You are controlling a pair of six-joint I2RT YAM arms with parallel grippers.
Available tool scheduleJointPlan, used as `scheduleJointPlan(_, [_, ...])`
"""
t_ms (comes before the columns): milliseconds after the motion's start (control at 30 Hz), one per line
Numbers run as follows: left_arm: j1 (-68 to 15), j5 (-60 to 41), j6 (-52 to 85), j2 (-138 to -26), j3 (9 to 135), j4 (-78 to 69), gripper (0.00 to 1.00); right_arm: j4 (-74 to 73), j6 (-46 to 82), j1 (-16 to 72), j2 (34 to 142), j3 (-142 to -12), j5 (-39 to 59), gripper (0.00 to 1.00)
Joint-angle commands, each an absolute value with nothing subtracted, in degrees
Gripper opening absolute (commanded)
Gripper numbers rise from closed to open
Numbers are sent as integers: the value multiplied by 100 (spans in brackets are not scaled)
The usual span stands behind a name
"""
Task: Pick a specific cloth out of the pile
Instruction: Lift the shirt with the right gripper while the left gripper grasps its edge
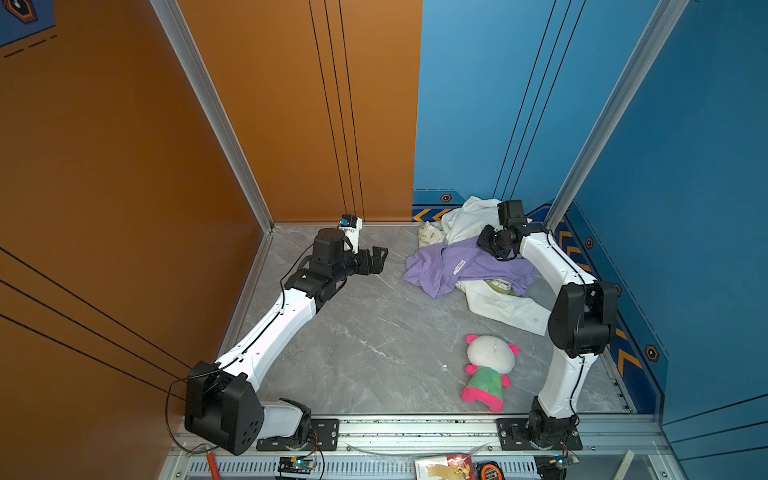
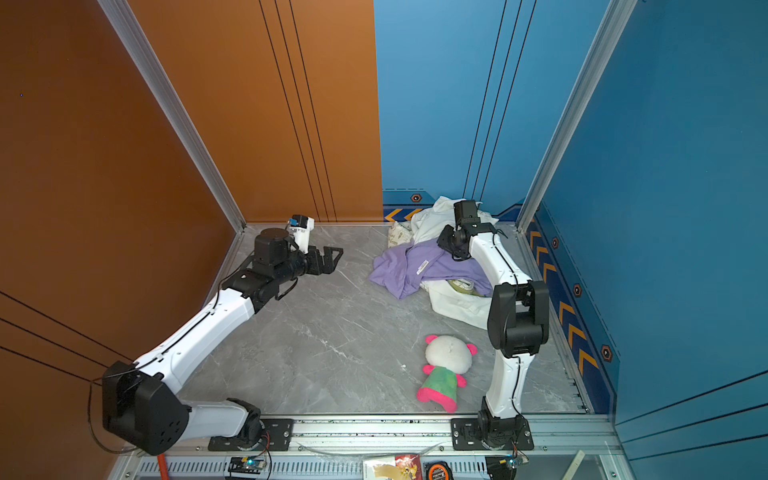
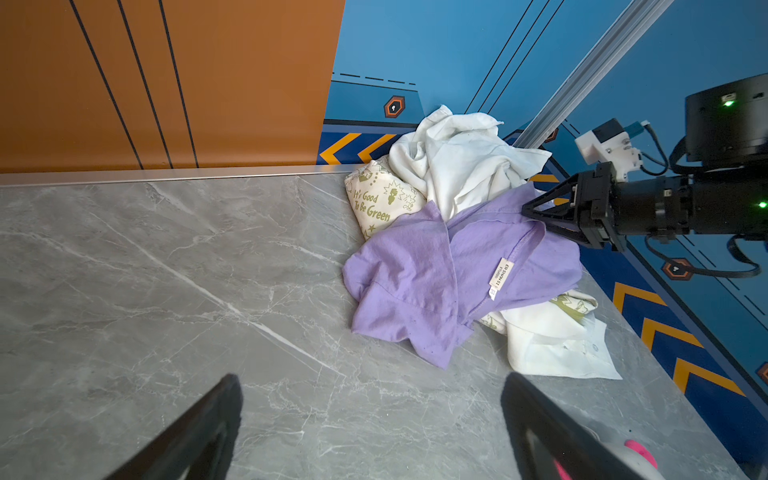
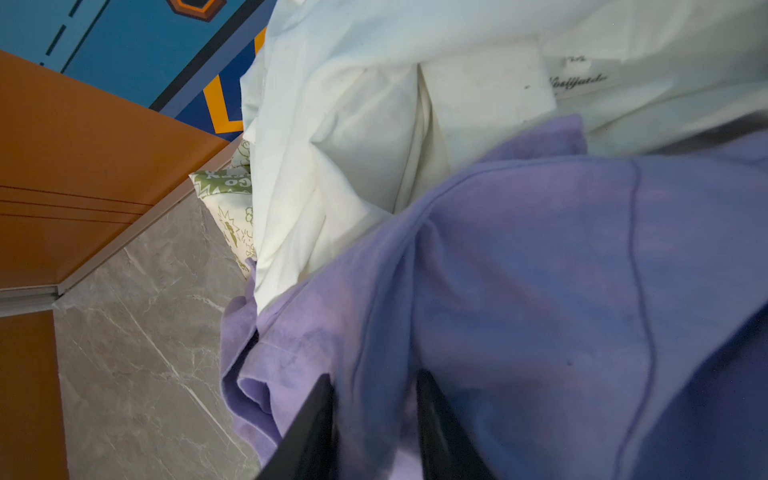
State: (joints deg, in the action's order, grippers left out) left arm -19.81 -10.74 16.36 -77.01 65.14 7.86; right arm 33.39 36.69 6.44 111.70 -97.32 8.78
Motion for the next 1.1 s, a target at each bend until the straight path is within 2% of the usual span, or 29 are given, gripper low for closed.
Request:
scheduleJointPlan(0, [-1917,-1211,1626,-7619,6406,725,98,3234,3800,693,11224,-9973,776,22])
scheduleJointPlan(100, [-1885,-1224,1626,-7637,6407,695,98,3136,3773,712,11148,-10015,643,7])
scheduleJointPlan(233, [-1853,-1319,1628,-7661,6409,649,98,2944,3765,720,10953,-10085,549,0])
scheduleJointPlan(600, [-1804,-1748,1625,-7665,6346,6,98,1613,3631,1089,10393,-10558,1029,0])
scheduleJointPlan(1067, [-2109,-1862,1161,-8068,6733,-1425,100,1986,3364,2579,11304,-12856,2187,0])
